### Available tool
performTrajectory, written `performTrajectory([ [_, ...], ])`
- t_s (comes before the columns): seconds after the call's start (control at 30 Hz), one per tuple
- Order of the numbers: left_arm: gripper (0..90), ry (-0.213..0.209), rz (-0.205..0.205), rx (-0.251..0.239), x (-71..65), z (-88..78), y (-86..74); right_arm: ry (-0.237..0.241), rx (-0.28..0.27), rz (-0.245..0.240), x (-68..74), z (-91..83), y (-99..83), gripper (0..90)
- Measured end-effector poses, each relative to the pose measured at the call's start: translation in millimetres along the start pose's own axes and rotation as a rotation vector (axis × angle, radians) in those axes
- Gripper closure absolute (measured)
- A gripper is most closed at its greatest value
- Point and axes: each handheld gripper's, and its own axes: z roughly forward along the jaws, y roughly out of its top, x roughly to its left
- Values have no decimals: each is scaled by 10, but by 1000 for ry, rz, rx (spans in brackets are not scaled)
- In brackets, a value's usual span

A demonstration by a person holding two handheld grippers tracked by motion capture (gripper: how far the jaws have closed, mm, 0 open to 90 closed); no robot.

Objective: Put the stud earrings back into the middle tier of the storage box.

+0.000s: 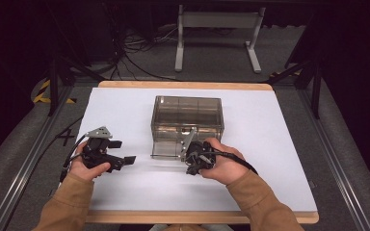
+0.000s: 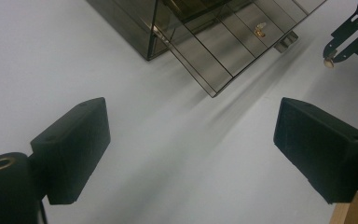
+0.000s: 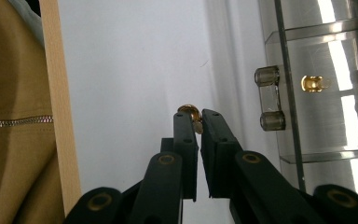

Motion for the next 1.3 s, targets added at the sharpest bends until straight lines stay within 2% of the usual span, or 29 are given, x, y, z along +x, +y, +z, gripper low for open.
performTrajectory([
  [0.33, 111, 1, -3, -3, 5, -10, -1, -11, -21, 18, -23, -115, 52, 855],
  [0.53, 111, 1, -4, -1, 13, -15, -1, -2, -49, 57, -51, -192, 56, 855],
  [0.6, 111, 2, -4, -4, 16, -15, -2, -10, -56, 55, -70, -209, 59, 855],
  [1.0, 111, 0, -4, -5, 16, -18, -1, -27, -90, 134, -149, -295, 55, 855],
  [1.17, 111, 1, -9, -9, 16, -23, -2, -52, -110, 171, -177, -324, 57, 854],
  [1.27, 111, 0, -7, -8, 16, -23, -2, -62, -123, 171, -198, -331, 60, 854],
  [1.3, 111, 0, -8, -9, 14, -24, -2, -76, -128, 192, -221, -335, 60, 854],
])
